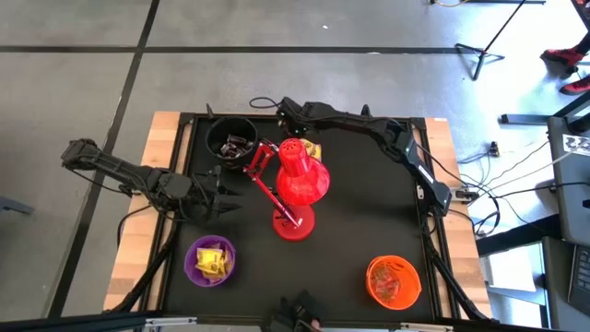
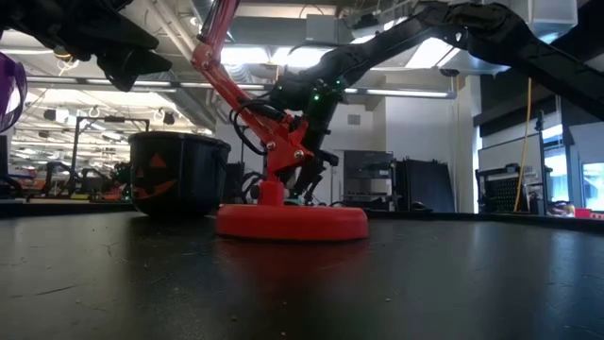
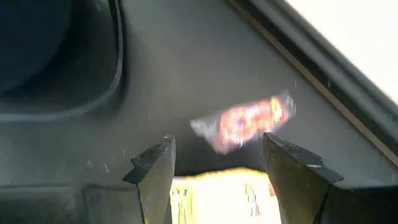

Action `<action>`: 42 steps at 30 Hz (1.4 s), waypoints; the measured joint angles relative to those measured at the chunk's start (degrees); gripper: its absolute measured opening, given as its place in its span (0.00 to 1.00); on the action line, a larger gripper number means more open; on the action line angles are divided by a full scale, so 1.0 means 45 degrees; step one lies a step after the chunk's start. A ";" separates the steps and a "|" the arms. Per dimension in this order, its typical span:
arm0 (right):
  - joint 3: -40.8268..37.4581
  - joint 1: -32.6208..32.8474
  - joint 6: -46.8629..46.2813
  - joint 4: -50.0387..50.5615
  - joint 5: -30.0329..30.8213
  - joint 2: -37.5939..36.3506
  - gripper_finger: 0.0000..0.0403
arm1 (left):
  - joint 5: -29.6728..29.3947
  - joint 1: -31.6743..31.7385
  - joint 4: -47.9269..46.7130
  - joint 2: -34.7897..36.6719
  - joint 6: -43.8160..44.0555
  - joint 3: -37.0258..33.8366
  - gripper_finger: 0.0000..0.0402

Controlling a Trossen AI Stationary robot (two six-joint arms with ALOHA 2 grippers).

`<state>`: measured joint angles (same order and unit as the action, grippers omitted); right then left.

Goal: Organize candy in baskets
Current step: Put the orange gummy into the orange bucket

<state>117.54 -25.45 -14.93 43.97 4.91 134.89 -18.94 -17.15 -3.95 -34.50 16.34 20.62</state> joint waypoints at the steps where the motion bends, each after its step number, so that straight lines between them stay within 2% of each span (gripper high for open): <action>1: 0.0001 -0.0027 0.0083 -0.0176 -0.0053 0.0000 0.59 | -0.0003 0.0000 0.0002 0.0000 0.0001 0.0000 0.43; 10: 0.0000 -0.0558 0.0198 -0.0720 -0.0758 0.0000 0.58 | -0.0238 0.0000 0.0029 0.0000 0.0015 0.0000 0.43; 13: 0.0000 -0.0651 0.0425 -0.0819 -0.0816 0.0024 0.53 | -0.0358 0.0006 0.0062 0.0001 0.0019 0.0000 0.43; 16: 0.0000 -0.0676 0.0814 -0.1140 -0.0909 0.0087 0.42 | -0.0363 0.0006 0.0183 0.0000 0.0019 0.0000 0.43; 23: 0.0000 -0.0676 0.1474 -0.1550 -0.1027 0.0087 0.06 | -0.0364 0.0005 0.0228 0.0000 0.0246 0.0004 0.43; 24: 0.0000 -0.0676 0.1573 -0.1511 -0.1122 0.0087 0.03 | -0.0362 0.0008 0.0230 0.0000 0.0252 0.0000 0.43; 27: 0.0000 -0.0684 0.1718 -0.1456 -0.1274 0.0203 0.04 | -0.0360 0.0005 0.0228 0.0000 0.0262 0.0000 0.43; 30: -0.0017 -0.0710 0.1726 -0.1056 -0.2013 0.0282 0.05 | -0.0359 0.0008 0.0228 0.0001 0.0317 0.0000 0.43; 34: 0.0017 -0.0710 0.2116 -0.0906 -0.2118 0.0272 0.01 | -0.0289 0.0005 0.0228 0.0000 0.0447 0.0000 0.43; 38: 0.0404 -0.0770 0.3172 0.0402 -0.2215 0.0285 0.01 | -0.0267 0.0005 0.0223 0.0000 0.0625 0.0000 0.43; 42: 0.0369 -0.0855 0.3391 0.1222 -0.1857 0.0510 0.00 | -0.0312 0.0005 0.0228 0.0003 0.0627 0.0000 0.43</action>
<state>119.20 -29.30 0.32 49.47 -3.45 137.19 -20.34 -17.12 -2.92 -34.49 19.16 20.62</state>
